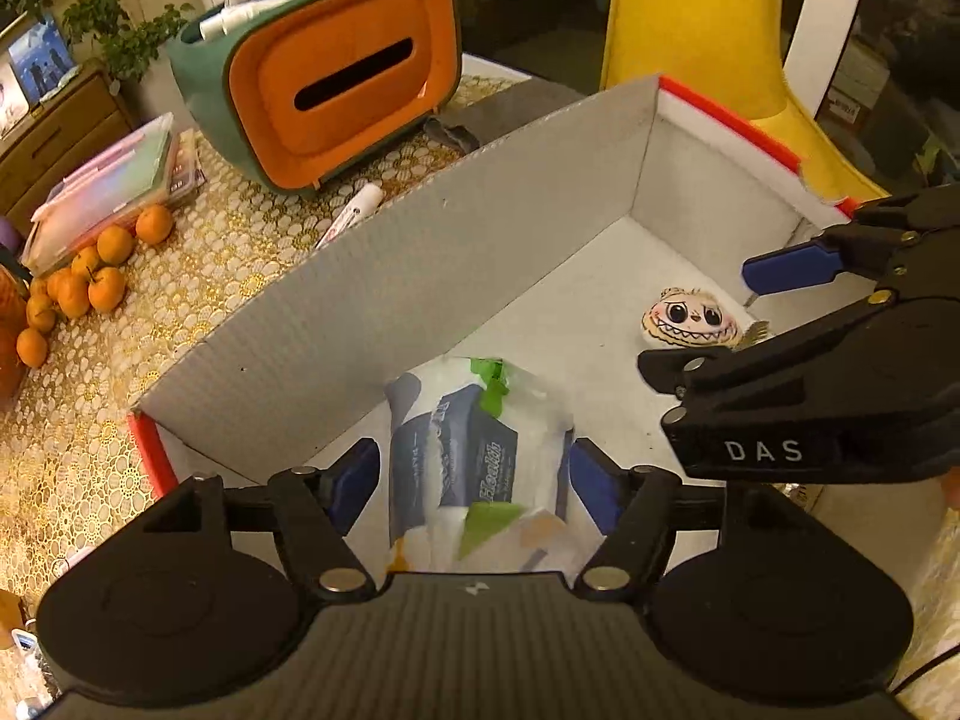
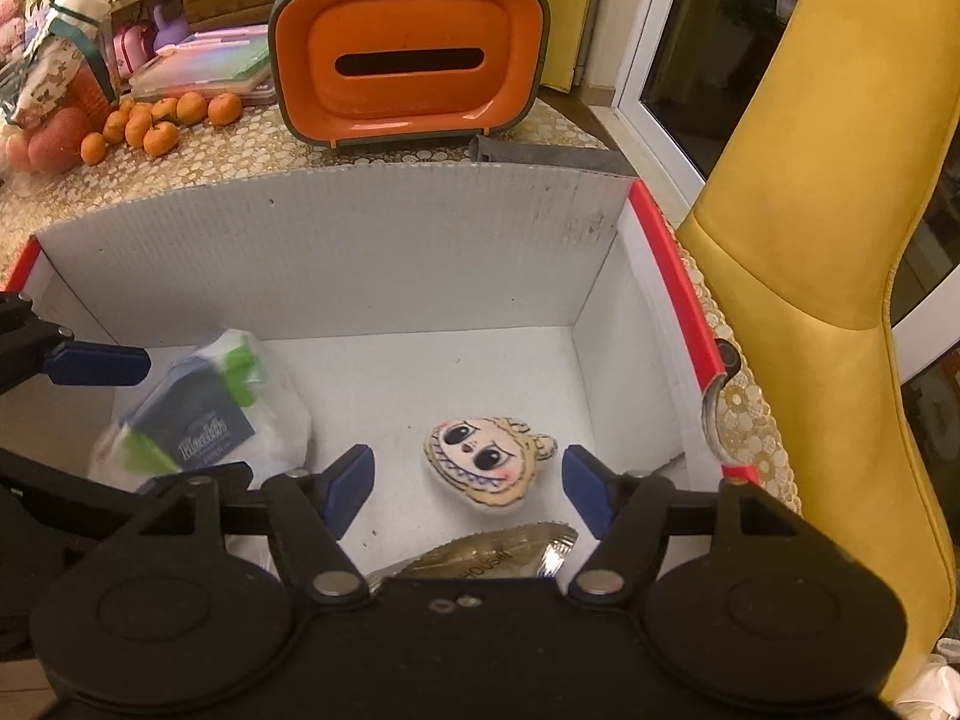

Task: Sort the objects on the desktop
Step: 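Lower the paper bag into the box and open the left tool, then withdraw both tools from the box back over the table, then grasp the white snack packet with left tool while right tool reaches toward pink clip, then carry the white snack packet to the red box while right tool grasps white cable, then release the snack packet with left tool while right tool drops the cable in box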

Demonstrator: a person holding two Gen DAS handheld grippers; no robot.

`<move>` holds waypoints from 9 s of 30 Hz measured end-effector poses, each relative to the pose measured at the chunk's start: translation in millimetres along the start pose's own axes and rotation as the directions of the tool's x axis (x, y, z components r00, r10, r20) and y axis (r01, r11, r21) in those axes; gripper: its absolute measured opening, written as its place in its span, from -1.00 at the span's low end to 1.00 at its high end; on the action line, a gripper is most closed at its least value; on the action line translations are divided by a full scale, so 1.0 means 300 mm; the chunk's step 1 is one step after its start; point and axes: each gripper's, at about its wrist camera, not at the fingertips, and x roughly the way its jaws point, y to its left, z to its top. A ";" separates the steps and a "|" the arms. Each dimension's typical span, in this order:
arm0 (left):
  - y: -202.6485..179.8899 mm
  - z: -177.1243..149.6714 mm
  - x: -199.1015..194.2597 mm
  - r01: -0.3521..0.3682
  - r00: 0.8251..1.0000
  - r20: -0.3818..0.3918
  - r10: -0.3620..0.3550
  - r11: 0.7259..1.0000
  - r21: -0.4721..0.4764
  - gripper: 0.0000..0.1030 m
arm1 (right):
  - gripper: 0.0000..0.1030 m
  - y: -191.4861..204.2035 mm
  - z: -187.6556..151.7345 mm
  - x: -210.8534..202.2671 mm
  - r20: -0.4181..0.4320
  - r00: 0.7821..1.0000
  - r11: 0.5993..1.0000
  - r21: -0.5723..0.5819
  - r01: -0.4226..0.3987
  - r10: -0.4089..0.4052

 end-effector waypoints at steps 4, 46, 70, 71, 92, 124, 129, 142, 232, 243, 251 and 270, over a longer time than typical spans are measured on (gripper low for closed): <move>0.003 -0.015 -0.055 0.021 0.999 0.033 -0.020 1.000 -0.009 0.35 | 0.45 -0.007 -0.009 -0.022 0.008 1.000 1.000 0.017 -0.016 0.016; 0.297 -0.591 -0.755 -0.034 0.936 0.338 0.102 0.979 -0.200 0.36 | 0.65 0.444 -0.277 -0.601 0.331 0.933 0.988 -0.102 -0.115 0.142; 0.593 -0.969 -0.805 -0.122 0.912 0.334 0.239 0.934 -0.335 0.66 | 0.90 0.839 -0.303 -0.562 0.356 0.901 0.965 -0.174 -0.197 0.248; 0.606 -0.979 -0.796 -0.120 0.914 0.329 0.237 0.933 -0.339 0.66 | 0.91 0.851 -0.300 -0.553 0.356 0.901 0.964 -0.175 -0.198 0.249; 0.806 -1.019 -0.471 -0.095 0.949 0.256 0.185 0.941 -0.326 1.00 | 0.91 1.027 -0.188 -0.284 0.274 0.930 0.963 -0.181 -0.201 0.245; 0.836 -0.866 -0.188 -0.168 0.935 0.315 0.164 0.986 -0.016 1.00 | 0.86 1.094 -0.083 0.056 0.141 0.961 0.962 -0.169 -0.213 0.238; 0.845 -0.851 -0.177 -0.153 0.934 0.325 0.145 0.988 -0.001 0.99 | 0.86 1.097 -0.079 0.068 0.142 0.961 0.962 -0.174 -0.211 0.236; 0.903 -0.857 -0.167 -0.019 0.947 0.315 0.058 0.992 -0.127 0.70 | 0.70 1.082 -0.081 0.079 0.150 0.958 0.961 -0.170 -0.218 0.244; 0.039 -0.566 -0.717 0.046 0.895 0.445 -0.032 0.999 -0.020 0.12 | 0.50 0.270 -0.469 -0.622 0.417 0.895 0.986 -0.025 -0.165 0.160; -0.039 -0.406 -0.571 0.023 0.922 0.385 -0.032 0.999 0.026 0.07 | 0.50 0.104 -0.390 -0.529 0.415 0.905 0.992 0.041 -0.119 0.091; -0.031 -0.293 -0.398 0.032 0.954 0.299 -0.033 0.999 0.008 0.05 | 0.50 0.062 -0.319 -0.418 0.381 0.923 0.998 0.014 -0.059 0.050; -0.028 -0.309 -0.291 0.048 0.962 0.266 -0.055 0.998 0.034 0.04 | 0.59 0.052 -0.208 -0.186 0.204 0.977 0.998 -0.015 -0.056 0.058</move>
